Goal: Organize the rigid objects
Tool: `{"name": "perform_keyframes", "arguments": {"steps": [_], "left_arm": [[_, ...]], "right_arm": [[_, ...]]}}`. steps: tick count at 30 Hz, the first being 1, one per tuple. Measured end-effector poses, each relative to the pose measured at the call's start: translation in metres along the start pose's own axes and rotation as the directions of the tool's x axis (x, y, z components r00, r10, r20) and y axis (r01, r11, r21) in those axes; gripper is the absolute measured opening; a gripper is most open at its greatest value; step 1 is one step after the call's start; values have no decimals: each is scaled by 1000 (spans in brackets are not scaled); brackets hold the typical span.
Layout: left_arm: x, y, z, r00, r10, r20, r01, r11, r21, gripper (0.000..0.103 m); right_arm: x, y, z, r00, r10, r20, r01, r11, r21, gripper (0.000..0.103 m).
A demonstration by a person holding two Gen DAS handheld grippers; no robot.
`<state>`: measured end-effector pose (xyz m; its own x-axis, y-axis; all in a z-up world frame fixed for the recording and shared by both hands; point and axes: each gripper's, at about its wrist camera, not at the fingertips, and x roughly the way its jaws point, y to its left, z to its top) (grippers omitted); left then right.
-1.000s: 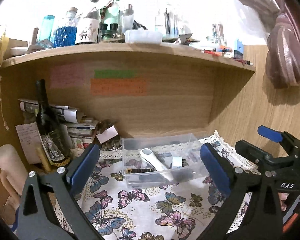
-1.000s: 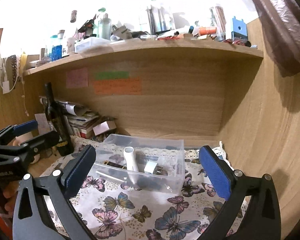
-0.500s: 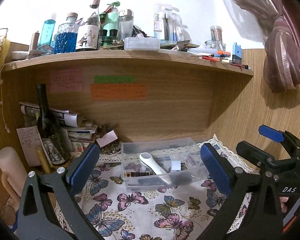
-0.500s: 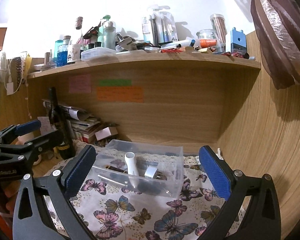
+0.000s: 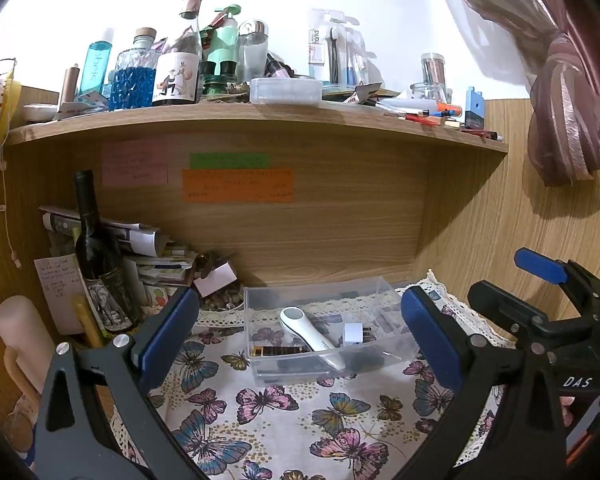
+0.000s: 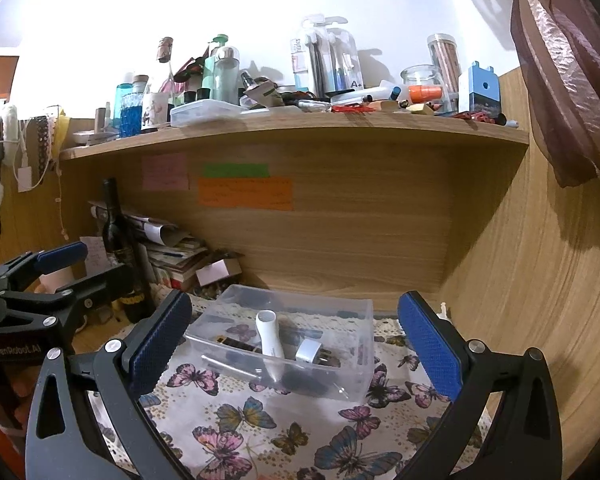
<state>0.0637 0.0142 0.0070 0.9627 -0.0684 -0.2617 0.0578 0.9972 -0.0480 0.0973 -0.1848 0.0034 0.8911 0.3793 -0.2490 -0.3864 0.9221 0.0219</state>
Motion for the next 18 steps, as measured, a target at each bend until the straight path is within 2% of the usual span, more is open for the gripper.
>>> {"name": "perform_keyframes", "arguments": {"steps": [18], "left_arm": [[3, 3, 2, 1000, -3, -6, 3, 1000, -14, 103]], "right_arm": [[1, 2, 1, 1000, -1, 2, 1, 1000, -2, 103]]}}
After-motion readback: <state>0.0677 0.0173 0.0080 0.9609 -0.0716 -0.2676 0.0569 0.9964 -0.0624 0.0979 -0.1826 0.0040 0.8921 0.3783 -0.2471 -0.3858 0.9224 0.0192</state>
